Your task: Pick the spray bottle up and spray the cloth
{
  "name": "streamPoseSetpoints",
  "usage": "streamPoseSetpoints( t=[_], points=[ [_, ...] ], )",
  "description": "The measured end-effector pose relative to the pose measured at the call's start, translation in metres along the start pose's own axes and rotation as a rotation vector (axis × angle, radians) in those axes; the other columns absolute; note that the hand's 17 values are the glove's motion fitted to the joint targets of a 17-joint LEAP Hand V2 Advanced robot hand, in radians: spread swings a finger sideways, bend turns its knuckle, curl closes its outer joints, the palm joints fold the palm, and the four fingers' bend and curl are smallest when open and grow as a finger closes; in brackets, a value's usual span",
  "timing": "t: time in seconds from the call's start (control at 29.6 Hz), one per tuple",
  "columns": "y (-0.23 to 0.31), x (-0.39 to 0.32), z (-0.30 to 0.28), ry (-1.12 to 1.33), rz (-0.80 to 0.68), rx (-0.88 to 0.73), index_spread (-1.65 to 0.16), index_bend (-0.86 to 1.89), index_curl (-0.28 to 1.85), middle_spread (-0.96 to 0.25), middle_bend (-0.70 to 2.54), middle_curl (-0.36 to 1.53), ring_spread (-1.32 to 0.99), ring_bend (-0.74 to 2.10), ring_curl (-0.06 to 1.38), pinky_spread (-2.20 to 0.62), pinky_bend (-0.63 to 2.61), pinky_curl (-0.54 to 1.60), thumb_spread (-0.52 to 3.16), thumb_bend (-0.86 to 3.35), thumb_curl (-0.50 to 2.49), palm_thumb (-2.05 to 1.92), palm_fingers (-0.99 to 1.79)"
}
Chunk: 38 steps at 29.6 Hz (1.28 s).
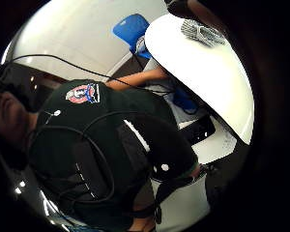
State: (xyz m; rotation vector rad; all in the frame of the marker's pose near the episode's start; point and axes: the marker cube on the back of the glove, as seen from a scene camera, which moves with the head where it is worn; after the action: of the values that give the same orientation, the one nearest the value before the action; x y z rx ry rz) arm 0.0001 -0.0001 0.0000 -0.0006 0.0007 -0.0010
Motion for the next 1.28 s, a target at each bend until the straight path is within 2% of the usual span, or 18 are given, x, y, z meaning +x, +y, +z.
streamPoseSetpoints(
  t=[0.2, 0.44, 0.88, 1.28],
  points=[
    [-0.002, -0.003, 0.0, -0.01, -0.005, -0.002, -0.34, 0.19, 0.15, -0.04, 0.18, 0.1, -0.03, 0.37, 0.14, 0.17, 0.43, 0.17, 0.69, 0.14, 0.08, 0.28, 0.52],
    [-0.005, -0.002, 0.001, -0.007, -0.009, -0.002, -0.41, 0.17, 0.2, -0.05, 0.18, 0.14, -0.04, 0.37, 0.18, 0.2, 0.42, 0.22, 0.9, 0.1, 0.12, 0.3, 0.5],
    [-0.023, 0.036, 0.0, -0.06, 0.067, 0.095, -0.44, 0.16, 0.24, -0.06, 0.18, 0.2, -0.05, 0.38, 0.23, 0.22, 0.41, 0.26, 1.06, 0.06, 0.17, 0.37, 0.5],
    [-0.055, 0.095, -0.02, -0.106, 0.197, 0.307, -0.43, 0.14, 0.25, -0.07, 0.2, 0.26, -0.08, 0.42, 0.27, 0.22, 0.35, 0.28, 1.12, 0.07, 0.23, 0.53, 0.55]
  ],
)
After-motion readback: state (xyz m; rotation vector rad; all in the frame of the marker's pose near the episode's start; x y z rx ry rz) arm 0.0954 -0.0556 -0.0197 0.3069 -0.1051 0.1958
